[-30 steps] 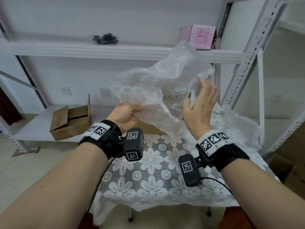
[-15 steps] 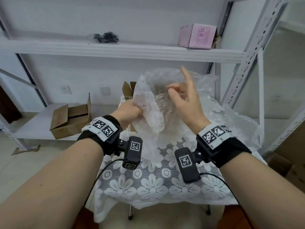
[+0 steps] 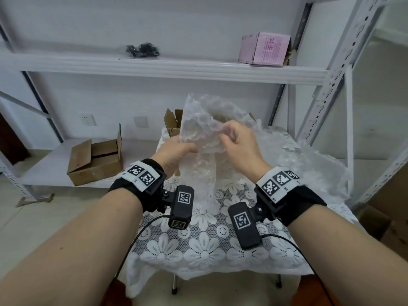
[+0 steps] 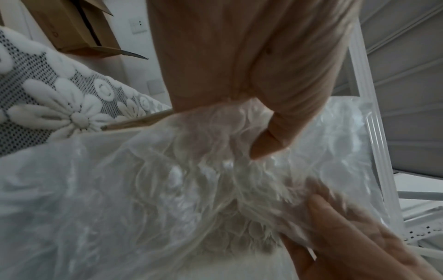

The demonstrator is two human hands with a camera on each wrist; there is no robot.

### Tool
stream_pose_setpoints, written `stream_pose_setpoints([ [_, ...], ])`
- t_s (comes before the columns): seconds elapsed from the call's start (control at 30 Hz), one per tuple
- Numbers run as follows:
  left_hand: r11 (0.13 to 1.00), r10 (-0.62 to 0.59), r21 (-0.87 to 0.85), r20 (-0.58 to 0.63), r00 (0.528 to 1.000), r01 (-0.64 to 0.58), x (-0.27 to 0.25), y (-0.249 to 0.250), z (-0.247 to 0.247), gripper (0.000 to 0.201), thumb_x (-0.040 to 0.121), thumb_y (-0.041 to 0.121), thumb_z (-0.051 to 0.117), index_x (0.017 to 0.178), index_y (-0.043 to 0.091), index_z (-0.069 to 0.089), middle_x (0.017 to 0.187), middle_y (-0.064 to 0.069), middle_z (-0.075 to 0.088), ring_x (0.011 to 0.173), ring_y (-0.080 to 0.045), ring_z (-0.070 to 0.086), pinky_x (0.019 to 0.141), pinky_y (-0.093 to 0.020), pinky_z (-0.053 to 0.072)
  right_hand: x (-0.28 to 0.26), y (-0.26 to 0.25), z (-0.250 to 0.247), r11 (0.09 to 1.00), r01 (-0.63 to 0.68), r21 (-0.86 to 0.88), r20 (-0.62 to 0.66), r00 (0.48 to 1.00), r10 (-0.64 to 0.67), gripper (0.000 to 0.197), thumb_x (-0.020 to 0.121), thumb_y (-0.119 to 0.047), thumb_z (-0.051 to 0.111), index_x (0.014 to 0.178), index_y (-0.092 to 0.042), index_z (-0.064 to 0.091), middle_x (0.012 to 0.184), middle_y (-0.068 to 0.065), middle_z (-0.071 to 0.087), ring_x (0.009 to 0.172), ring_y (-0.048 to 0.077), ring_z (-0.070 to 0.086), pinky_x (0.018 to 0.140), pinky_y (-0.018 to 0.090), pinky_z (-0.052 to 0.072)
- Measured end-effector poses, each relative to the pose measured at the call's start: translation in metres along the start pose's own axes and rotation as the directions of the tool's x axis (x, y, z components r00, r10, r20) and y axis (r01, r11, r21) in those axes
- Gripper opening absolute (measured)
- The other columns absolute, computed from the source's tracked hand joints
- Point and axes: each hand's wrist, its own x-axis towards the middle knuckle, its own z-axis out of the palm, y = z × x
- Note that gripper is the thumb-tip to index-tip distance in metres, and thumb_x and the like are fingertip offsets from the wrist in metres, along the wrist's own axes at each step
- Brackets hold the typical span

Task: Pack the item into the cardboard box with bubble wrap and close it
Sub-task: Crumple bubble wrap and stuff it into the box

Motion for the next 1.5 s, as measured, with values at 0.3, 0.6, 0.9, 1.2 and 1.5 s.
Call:
stream_pose_setpoints([
  [0.3,0.994,0.106,-0.019,-0.057,0.993,-0.107,0.001,0.0,0.014,0.034,0.079,0.018,0.076,0.111,0.008,0.069,0.105,-0.01,0.073,0.101,-0.024,0.068,0.088,-0.037,0.054,0.014,-0.003,0.004,0.989,0.073,0.125,-0.059,0.996,-0.066,0.01,0.092,-0.008,0.055,0.096,-0.013,0.063,0.093,0.0,0.065,0.086,0.014,0.061,0.077,0.028,0.05],
  [0.6,0.899,-0.039,-0.433,-0.223,0.974,-0.064,0.006,0.0,0.013,0.005,0.086,0.007,0.068,0.091,0.008,0.068,0.081,-0.007,0.074,0.074,-0.021,0.071,0.069,-0.036,0.059,-0.005,0.025,0.004,0.988,-0.09,-0.126,0.113,0.988,0.105,0.024,0.087,-0.034,0.065,0.099,-0.015,0.055,0.092,-0.004,0.058,0.081,0.009,0.056,0.072,0.019,0.046],
  [0.9,0.821,-0.096,-0.564,-0.286,0.953,-0.086,0.002,-0.002,0.011,0.034,0.087,0.004,0.066,0.121,-0.002,0.059,0.099,-0.016,0.071,0.071,-0.022,0.072,0.052,-0.032,0.057,-0.01,0.053,0.004,0.843,-0.368,-0.393,0.325,0.802,0.501,0.063,0.086,-0.054,0.057,0.122,-0.002,0.052,0.111,0.011,0.064,0.084,0.022,0.066,0.077,0.036,0.057],
  [1.2,0.84,-0.119,-0.54,-0.285,0.951,-0.057,0.002,-0.002,0.021,0.02,0.088,0.009,0.066,0.106,0.001,0.063,0.099,-0.019,0.07,0.085,-0.03,0.07,0.081,-0.048,0.056,-0.005,0.033,0.009,0.934,-0.007,-0.357,0.026,1.0,0.018,0.021,0.087,-0.022,0.065,0.103,-0.018,0.051,0.089,-0.006,0.054,0.078,0.009,0.055,0.062,0.017,0.045],
  [1.5,0.9,-0.064,-0.422,0.109,0.992,0.104,-0.009,0.005,0.031,0.049,0.1,0.042,0.037,0.131,0.008,0.055,0.124,-0.014,0.065,0.112,-0.026,0.064,0.091,-0.041,0.052,-0.013,0.025,0.017,0.985,0.058,-0.161,0.286,0.958,-0.01,0.099,0.076,-0.048,0.071,0.151,-0.034,0.009,0.149,-0.001,0.023,0.132,0.016,0.037,0.107,0.039,0.039],
])
